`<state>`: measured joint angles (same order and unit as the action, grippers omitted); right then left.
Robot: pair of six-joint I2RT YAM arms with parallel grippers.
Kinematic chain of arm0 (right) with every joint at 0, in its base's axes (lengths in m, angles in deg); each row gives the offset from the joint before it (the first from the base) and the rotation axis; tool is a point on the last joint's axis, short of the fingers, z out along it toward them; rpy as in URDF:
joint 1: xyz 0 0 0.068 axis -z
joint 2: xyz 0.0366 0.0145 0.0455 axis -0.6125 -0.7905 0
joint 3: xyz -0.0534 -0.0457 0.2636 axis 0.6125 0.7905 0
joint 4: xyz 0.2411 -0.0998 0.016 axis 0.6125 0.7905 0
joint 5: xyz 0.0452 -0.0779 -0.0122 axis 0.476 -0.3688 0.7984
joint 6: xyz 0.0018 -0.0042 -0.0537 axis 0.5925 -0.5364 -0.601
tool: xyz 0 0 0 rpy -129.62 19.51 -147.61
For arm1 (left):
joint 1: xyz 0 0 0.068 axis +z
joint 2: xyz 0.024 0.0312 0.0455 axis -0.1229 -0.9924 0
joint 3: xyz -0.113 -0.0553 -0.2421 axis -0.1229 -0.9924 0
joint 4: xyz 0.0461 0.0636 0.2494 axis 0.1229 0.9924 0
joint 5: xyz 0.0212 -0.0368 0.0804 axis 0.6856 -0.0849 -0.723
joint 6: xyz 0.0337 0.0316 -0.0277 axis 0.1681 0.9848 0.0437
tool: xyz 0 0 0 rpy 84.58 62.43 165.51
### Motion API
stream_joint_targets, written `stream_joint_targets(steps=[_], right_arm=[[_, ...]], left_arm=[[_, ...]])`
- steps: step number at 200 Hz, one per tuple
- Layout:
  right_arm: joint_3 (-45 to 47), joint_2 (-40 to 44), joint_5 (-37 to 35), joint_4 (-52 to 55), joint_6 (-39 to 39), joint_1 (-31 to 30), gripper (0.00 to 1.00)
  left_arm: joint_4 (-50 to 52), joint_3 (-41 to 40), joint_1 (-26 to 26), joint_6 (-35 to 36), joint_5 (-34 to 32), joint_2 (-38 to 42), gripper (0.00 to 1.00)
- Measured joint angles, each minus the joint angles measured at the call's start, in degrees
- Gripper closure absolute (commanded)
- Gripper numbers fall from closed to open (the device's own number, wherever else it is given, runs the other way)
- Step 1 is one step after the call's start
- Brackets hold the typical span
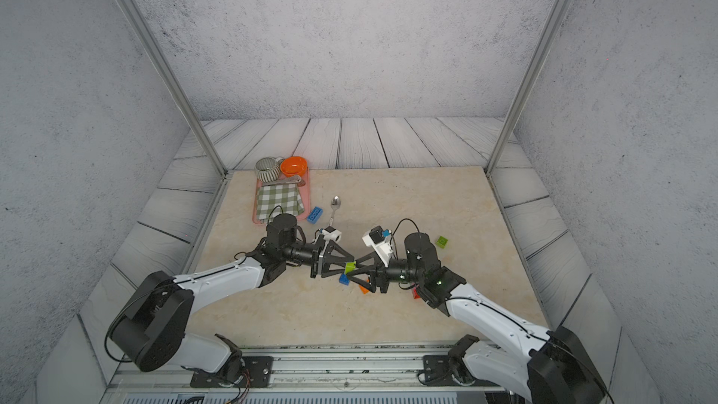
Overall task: Assemble the letter p with lego
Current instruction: Pick up the lego brick from the center of the board.
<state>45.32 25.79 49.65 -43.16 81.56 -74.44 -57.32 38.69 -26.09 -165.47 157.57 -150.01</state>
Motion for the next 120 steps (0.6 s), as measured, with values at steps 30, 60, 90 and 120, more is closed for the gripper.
stream_joint_targets(steps=[30, 60, 90, 120], right_arm=[[-0.1, -0.8, 1.0, -0.8, -0.7, 0.3, 0.71], [-0.1, -1.3, 1.2, -1.2, -1.2, 0.5, 0.83], [-0.8, -1.3, 1.3, -0.1, -1.5, 0.4, 0.90], [-5.5, -1.3, -4.9, 8.0, -3.6, 0.1, 0.97]], left_arm=[[-1.5, -0.6, 0.0, -1.4, 0.5, -0.2, 0.74], [-2.3, -0.7, 0.3, -3.0, 0.7, -0.5, 0.65], [-2.4, -0.8, 0.6, -1.4, 0.0, -0.7, 0.23], [15.9, 0.7, 6.6, 11.8, -4.6, 2.8, 0.01]])
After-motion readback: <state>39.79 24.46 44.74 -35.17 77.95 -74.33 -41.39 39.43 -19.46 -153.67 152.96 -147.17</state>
